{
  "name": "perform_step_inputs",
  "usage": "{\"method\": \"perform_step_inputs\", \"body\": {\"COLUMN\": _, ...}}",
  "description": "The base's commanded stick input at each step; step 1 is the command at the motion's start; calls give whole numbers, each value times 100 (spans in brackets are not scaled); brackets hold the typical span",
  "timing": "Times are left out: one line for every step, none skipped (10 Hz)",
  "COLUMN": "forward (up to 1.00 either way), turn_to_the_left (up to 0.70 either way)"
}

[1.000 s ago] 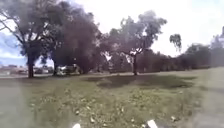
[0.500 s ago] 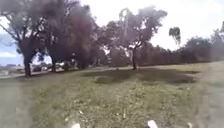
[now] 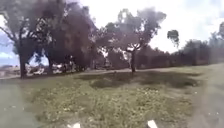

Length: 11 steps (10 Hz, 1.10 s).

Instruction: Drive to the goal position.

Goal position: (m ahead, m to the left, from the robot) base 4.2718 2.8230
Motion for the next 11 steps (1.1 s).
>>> {"method": "perform_step_inputs", "body": {"forward": 70, "turn_to_the_left": 0}}
{"method": "perform_step_inputs", "body": {"forward": 70, "turn_to_the_left": 0}}
{"method": "perform_step_inputs", "body": {"forward": 70, "turn_to_the_left": 0}}
{"method": "perform_step_inputs", "body": {"forward": 70, "turn_to_the_left": 0}}
{"method": "perform_step_inputs", "body": {"forward": 70, "turn_to_the_left": 0}}
{"method": "perform_step_inputs", "body": {"forward": 70, "turn_to_the_left": 0}}
{"method": "perform_step_inputs", "body": {"forward": 70, "turn_to_the_left": 0}}
{"method": "perform_step_inputs", "body": {"forward": 70, "turn_to_the_left": 0}}
{"method": "perform_step_inputs", "body": {"forward": 70, "turn_to_the_left": 0}}
{"method": "perform_step_inputs", "body": {"forward": 70, "turn_to_the_left": 0}}
{"method": "perform_step_inputs", "body": {"forward": 70, "turn_to_the_left": 0}}
